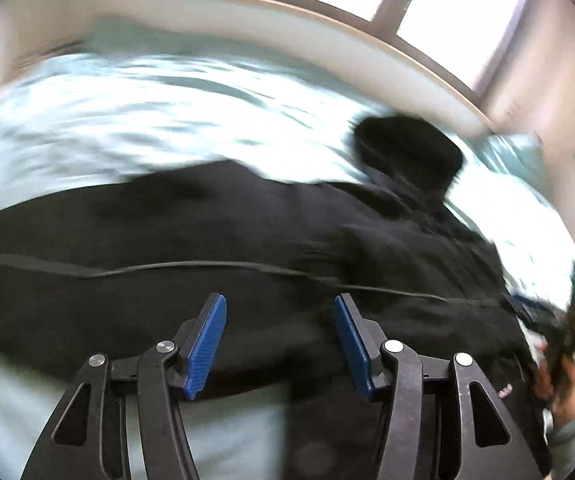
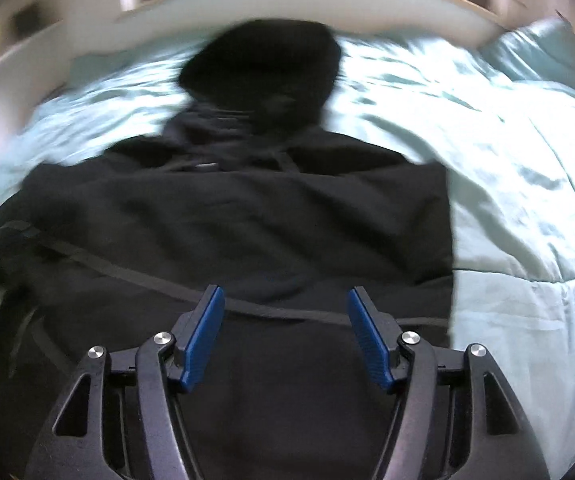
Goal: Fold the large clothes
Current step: 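Fold the held sleeve across the jacket body with the left tool, release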
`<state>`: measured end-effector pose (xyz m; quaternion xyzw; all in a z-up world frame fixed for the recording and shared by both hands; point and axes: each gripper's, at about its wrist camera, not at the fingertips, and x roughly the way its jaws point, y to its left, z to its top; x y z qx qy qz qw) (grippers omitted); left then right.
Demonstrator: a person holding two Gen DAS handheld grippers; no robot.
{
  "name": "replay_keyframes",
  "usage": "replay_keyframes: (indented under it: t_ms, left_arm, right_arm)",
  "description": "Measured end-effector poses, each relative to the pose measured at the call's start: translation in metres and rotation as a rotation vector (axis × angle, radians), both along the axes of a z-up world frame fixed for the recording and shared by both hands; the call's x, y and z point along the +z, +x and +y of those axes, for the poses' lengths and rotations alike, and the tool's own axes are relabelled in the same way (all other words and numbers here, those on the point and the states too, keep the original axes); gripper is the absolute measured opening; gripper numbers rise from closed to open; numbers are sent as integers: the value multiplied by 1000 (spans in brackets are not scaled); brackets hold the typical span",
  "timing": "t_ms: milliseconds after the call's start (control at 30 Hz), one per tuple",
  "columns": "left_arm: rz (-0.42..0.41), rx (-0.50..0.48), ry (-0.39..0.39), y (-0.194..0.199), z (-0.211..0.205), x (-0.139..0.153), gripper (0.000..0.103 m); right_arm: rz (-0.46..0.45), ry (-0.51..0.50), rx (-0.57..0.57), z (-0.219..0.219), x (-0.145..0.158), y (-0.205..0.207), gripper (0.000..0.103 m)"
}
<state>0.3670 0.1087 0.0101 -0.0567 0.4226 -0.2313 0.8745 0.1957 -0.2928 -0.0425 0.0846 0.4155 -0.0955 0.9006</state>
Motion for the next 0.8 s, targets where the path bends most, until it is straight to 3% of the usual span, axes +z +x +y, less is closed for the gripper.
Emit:
replay_keyframes:
  t_ms: [167,333,533,800]
  left_arm:
    - [36,327,-95,9,166,3,58]
    - [103,519,-191,23,280,-22,58]
    - [197,541,-346,49,306,-66,58]
    - [217,574,-271,72,295,-86,56]
  right_arm:
    - [-11,-39,146,62,10,-11,68]
    - [20,-69,215,104,1,-6,68]
    - [65,-74,236,125,-13,11,68]
    - [99,-64,253,133,-25,14,68]
